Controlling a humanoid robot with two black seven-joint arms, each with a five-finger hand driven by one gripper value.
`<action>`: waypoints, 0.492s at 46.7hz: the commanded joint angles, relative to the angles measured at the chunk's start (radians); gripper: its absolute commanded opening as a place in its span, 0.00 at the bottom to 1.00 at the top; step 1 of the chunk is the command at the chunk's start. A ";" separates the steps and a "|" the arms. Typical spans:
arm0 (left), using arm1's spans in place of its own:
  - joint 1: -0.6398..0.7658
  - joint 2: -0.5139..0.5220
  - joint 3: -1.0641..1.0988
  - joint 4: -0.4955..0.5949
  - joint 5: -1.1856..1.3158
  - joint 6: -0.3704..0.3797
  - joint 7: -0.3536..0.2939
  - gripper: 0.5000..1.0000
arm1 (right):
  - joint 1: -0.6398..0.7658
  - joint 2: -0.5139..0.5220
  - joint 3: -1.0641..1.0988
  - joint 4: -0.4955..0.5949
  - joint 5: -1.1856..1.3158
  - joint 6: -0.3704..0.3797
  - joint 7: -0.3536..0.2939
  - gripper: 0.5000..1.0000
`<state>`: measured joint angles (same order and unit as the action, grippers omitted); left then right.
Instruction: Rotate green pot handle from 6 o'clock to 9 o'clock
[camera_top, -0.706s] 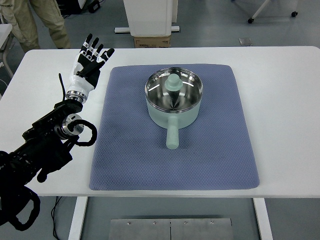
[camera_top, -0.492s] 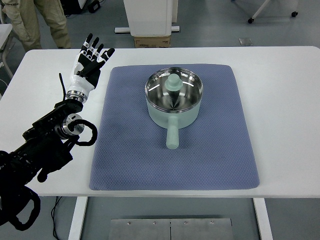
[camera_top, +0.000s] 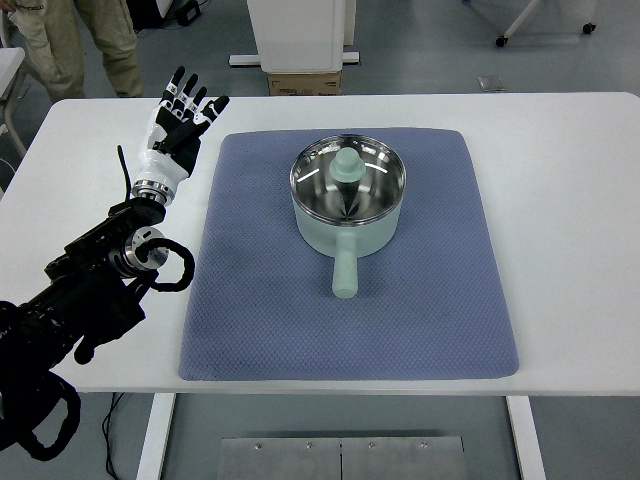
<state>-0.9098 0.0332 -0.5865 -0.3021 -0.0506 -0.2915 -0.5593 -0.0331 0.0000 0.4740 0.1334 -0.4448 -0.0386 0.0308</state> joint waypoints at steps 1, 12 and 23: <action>-0.001 0.001 0.000 0.000 0.002 0.000 -0.001 1.00 | 0.001 0.000 0.000 0.000 0.000 0.000 0.000 1.00; -0.018 0.005 -0.001 0.000 0.009 0.000 -0.001 1.00 | 0.001 0.000 0.000 0.000 0.000 0.000 0.000 1.00; -0.023 0.010 -0.001 0.000 0.011 0.000 -0.002 1.00 | 0.001 0.000 0.000 0.000 0.000 0.000 0.000 1.00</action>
<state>-0.9332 0.0399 -0.5874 -0.3021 -0.0398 -0.2900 -0.5605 -0.0324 0.0000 0.4740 0.1335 -0.4448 -0.0385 0.0305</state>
